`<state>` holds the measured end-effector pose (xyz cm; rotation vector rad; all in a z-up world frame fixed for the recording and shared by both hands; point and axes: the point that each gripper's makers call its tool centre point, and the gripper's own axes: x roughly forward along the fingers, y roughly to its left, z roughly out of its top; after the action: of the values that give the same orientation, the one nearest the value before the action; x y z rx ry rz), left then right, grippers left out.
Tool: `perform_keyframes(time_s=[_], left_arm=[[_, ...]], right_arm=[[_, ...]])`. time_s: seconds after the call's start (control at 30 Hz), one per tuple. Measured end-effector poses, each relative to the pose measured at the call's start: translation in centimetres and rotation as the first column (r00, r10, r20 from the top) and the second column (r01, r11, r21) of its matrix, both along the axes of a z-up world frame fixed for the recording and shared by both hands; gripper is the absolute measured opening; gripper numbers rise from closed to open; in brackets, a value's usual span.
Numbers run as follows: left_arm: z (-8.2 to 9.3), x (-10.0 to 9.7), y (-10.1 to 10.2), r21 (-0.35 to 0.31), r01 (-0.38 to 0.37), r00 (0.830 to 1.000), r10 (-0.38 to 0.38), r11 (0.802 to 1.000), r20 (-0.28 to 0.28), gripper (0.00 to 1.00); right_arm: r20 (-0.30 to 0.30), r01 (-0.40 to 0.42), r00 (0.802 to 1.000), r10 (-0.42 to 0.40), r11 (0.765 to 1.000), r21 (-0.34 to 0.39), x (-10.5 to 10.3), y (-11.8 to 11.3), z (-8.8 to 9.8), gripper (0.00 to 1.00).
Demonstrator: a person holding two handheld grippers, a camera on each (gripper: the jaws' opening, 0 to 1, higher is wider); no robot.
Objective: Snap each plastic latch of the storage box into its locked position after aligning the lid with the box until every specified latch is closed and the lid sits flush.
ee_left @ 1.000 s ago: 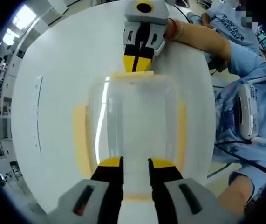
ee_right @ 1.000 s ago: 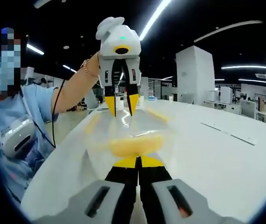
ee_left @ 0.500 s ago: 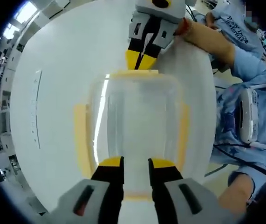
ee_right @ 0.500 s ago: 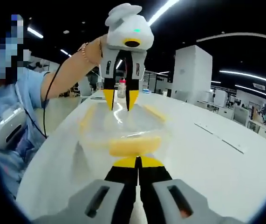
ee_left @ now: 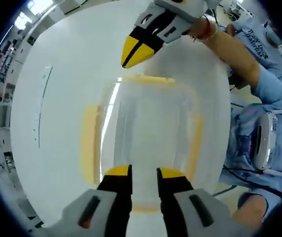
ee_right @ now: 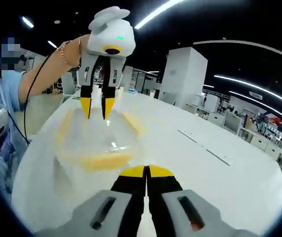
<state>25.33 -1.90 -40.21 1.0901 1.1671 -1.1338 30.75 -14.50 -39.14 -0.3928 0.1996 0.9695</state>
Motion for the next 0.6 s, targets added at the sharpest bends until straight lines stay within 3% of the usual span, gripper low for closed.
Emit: perform_keyframes(time_s=[0.17, 0.3, 0.5, 0.6], left_arm=[[0.1, 0.2, 0.0, -0.040, -0.010, 1.000, 0.009, 0.999, -0.014, 0.19], [0.1, 0.3, -0.1, -0.057, -0.017, 1.000, 0.016, 0.998, -0.020, 0.18], [0.1, 0.3, -0.1, -0.068, -0.016, 1.000, 0.014, 0.998, -0.023, 0.17], [0.2, 0.4, 0.0, -0.092, -0.011, 1.000, 0.009, 0.996, -0.026, 0.17]], right_arm=[[0.041, -0.043, 0.998, 0.047, 0.996, -0.080, -0.6, 1.4, 3.3, 0.00], [0.055, -0.084, 0.994, 0.093, 0.985, -0.150, -1.1, 2.8, 4.6, 0.00], [0.051, -0.160, 0.982, 0.181, 0.947, -0.280, -2.1, 6.2, 4.8, 0.00], [0.054, -0.205, 0.971, 0.232, 0.930, -0.304, -2.9, 8.6, 4.2, 0.00]])
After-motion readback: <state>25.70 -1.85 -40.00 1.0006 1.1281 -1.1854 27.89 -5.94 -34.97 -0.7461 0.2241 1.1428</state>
